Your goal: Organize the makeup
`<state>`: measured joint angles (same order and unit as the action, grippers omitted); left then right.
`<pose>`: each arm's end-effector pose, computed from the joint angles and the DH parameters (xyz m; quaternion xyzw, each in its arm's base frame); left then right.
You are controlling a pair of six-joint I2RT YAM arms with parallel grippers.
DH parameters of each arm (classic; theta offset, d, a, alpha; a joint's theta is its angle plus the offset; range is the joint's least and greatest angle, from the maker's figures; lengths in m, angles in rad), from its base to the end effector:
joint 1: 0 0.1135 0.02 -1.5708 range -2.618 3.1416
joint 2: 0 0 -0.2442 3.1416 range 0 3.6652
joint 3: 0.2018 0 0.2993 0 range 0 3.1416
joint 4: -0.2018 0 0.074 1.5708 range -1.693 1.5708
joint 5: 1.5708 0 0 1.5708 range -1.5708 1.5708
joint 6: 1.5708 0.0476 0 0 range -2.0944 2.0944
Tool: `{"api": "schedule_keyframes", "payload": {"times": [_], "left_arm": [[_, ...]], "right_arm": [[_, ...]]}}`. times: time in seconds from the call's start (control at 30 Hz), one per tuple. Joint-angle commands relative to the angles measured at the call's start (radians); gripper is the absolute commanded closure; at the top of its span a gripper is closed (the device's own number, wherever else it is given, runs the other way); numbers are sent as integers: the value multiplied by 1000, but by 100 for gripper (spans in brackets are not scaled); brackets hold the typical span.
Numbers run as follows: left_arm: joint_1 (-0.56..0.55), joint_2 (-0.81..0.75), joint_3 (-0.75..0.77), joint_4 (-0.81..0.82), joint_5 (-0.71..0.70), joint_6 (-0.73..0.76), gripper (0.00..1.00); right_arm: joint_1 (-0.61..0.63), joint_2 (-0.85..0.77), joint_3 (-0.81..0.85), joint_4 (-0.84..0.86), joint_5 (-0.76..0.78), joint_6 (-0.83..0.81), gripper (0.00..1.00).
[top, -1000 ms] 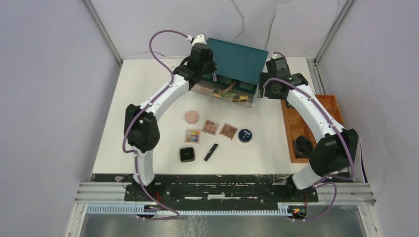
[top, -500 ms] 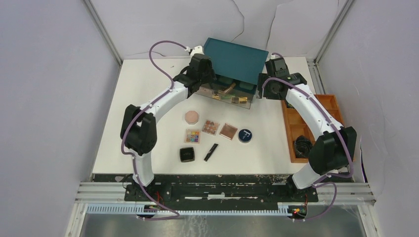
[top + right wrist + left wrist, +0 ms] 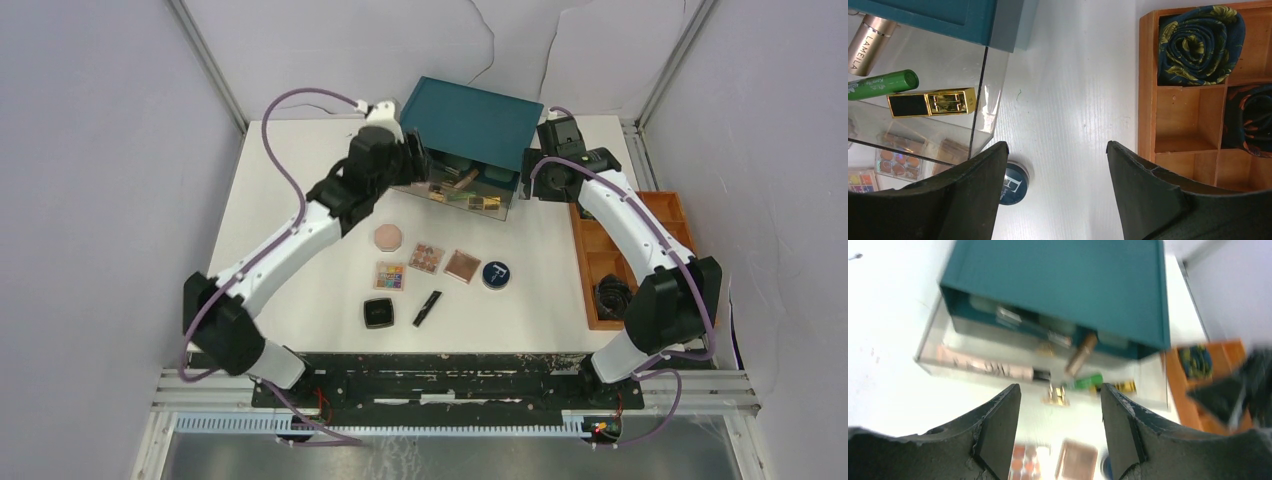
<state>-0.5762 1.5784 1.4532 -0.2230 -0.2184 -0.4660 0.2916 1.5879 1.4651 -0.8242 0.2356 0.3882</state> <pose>0.3691 -0.2276 0.3395 -0.0176 0.8162 -0.2066 0.5392 0.3794 0.1023 0.2837 0.0817 0.9423 -0.0039 0.3246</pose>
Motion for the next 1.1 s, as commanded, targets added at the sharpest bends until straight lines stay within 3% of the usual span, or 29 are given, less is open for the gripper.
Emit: {"api": "schedule_keyframes", "payload": {"times": [0.0, 0.1, 0.33, 0.8, 1.07], "left_arm": [[-135, -190, -252, -37, 106, 190, 33], [-191, -274, -420, -93, 206, 216, 33], [-239, -346, -668, -111, 215, 173, 33], [-379, -183, -720, 3, 245, 150, 32], [-385, -115, -741, 53, 211, 128, 32]], "right_arm": [[-6, -16, 12, 23, 3, 1, 21], [-5, -16, 12, 23, -1, 5, 21], [-5, -11, 11, 17, -23, 19, 21], [-5, -40, -28, 15, -21, 23, 21], [-5, -49, -32, 10, -11, 5, 21]]}}
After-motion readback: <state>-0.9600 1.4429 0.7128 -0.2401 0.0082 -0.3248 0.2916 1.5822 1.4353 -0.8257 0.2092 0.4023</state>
